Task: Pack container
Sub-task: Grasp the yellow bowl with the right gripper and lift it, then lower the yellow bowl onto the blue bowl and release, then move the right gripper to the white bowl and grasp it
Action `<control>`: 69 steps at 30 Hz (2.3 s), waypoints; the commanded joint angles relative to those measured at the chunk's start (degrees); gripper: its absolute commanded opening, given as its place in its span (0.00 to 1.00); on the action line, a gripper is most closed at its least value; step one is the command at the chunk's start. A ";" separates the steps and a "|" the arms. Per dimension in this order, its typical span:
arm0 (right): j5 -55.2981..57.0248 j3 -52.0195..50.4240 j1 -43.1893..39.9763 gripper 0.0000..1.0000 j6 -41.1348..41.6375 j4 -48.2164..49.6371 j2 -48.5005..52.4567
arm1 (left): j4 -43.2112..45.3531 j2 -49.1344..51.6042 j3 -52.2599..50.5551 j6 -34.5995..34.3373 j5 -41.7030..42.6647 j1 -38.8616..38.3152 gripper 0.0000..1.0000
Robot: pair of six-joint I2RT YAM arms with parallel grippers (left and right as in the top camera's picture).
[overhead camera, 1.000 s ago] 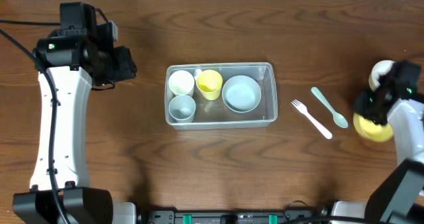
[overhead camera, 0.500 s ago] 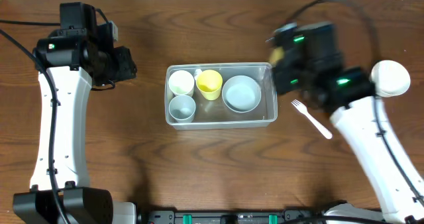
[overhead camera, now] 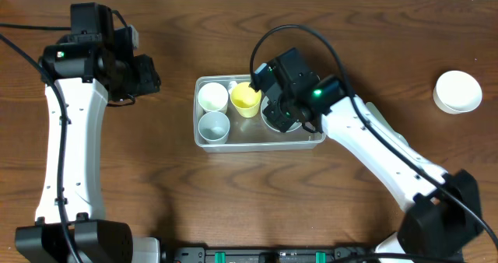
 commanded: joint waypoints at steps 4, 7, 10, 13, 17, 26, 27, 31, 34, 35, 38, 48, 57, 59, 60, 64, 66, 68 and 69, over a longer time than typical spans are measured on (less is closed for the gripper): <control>0.87 0.37 0.44 0.01 -1.07 0.42 2.32 | -0.22 0.20 -0.44 -0.31 -0.33 0.24 0.51; 0.90 0.37 0.44 0.08 -1.07 0.44 2.45 | -0.22 0.20 -0.44 -0.31 -0.31 0.24 0.51; 0.90 0.37 0.44 0.40 -1.07 0.33 2.45 | -0.20 0.20 -0.44 -0.31 -0.33 0.24 0.51; 0.90 0.37 0.42 0.42 -1.07 0.37 2.45 | -0.22 0.20 -0.44 -0.31 -0.33 0.24 0.51; 2.73 0.37 0.33 0.34 -0.42 0.37 2.43 | -0.22 0.20 -0.44 -0.31 -0.33 0.24 0.51; 16.65 3.82 -4.94 0.48 13.57 -0.33 -5.25 | -0.22 0.20 -0.44 -0.28 -0.33 0.24 0.51; 17.27 4.92 -6.97 0.52 14.53 -0.59 -6.40 | -0.22 0.20 -0.44 -0.28 -0.31 0.24 0.51; 16.94 8.96 -18.08 0.71 14.62 -2.19 -8.61 | -0.33 0.20 -0.44 -0.31 -0.31 0.24 0.51; 13.97 10.49 -28.61 0.75 13.84 -2.78 -8.17 | -0.46 0.20 -0.44 -0.31 -0.31 0.24 0.51; 13.09 10.51 -31.91 0.75 13.73 -2.60 -7.89 | -0.48 0.20 -0.44 -0.31 -0.31 0.24 0.51; 7.69 10.51 -41.46 0.75 11.26 -2.08 -5.53 | -0.48 0.20 -0.44 -0.31 -0.31 0.17 0.51; 4.07 10.51 -54.21 0.77 6.25 0.13 9.88 | -0.90 0.20 -0.44 -0.31 -0.31 0.07 0.51; 4.28 10.51 -57.48 0.77 6.23 3.67 19.61 | -0.92 0.20 -0.44 -0.31 -0.31 0.07 0.51; 4.28 10.51 -58.14 0.77 6.23 4.24 21.55 | -0.92 0.20 -0.44 -0.31 -0.31 0.07 0.51; 4.28 10.51 -58.31 0.76 6.21 4.33 22.23 | -0.92 0.20 -0.44 -0.31 -0.31 0.07 0.51; 4.26 10.49 -58.82 0.66 6.23 4.46 24.22 | -0.90 0.20 -0.44 -0.31 -0.31 0.07 0.51; 4.26 10.51 -58.82 0.57 6.27 4.59 24.35 | -0.90 0.20 -0.44 -0.31 -0.31 0.07 0.51; 4.26 10.51 -58.77 0.45 6.27 4.94 24.35 | -0.90 0.20 -0.44 -0.31 -0.31 0.07 0.51; 4.26 10.56 -58.77 0.40 6.29 4.92 24.33 | -0.92 0.20 -0.44 -0.33 -0.31 0.07 0.51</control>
